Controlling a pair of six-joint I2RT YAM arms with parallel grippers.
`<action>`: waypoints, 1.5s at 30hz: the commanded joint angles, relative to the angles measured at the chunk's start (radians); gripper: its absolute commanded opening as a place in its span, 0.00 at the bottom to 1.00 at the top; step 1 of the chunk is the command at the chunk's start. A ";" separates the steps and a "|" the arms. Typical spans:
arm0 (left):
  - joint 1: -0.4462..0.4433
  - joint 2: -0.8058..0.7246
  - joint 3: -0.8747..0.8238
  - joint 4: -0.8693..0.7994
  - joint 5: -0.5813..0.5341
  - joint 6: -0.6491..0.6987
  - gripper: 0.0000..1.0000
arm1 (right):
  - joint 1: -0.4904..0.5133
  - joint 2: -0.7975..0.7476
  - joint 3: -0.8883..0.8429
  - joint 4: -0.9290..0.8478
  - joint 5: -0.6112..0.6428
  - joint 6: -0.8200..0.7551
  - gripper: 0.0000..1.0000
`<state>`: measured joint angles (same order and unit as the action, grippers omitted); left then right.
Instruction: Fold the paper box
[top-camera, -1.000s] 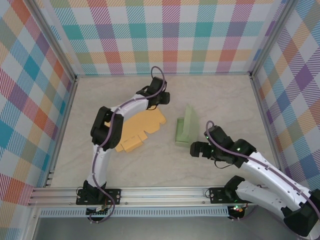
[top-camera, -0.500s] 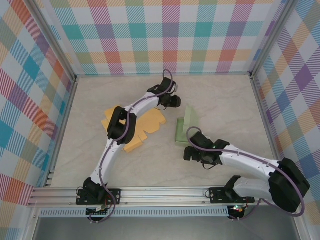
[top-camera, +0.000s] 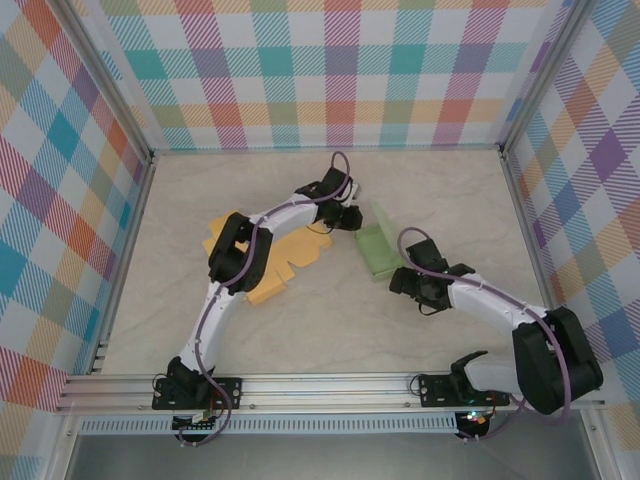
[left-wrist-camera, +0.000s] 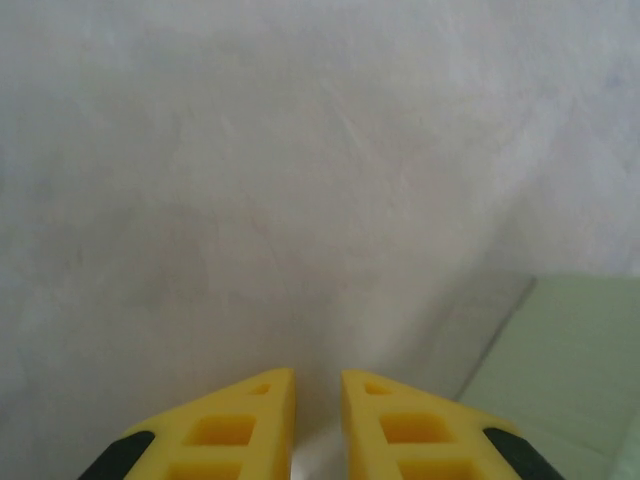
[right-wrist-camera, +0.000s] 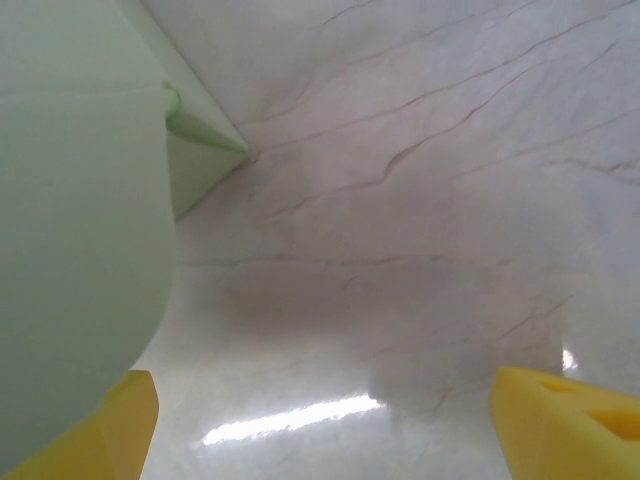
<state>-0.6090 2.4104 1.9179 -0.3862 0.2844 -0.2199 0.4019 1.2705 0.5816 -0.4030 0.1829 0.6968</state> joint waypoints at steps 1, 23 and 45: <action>-0.032 -0.101 -0.152 0.028 0.031 -0.015 0.19 | -0.065 0.033 0.052 0.050 -0.052 -0.087 0.86; -0.112 -0.703 -0.851 0.302 -0.373 -0.146 0.29 | -0.202 0.002 0.209 -0.135 -0.180 -0.312 0.88; -0.137 -0.921 -1.136 0.720 -0.345 0.225 0.67 | -0.202 0.077 0.380 -0.048 -0.183 -0.464 0.84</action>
<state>-0.7319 1.4788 0.7795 0.2039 -0.0345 -0.0311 0.1997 1.3357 0.9215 -0.4862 0.0132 0.2737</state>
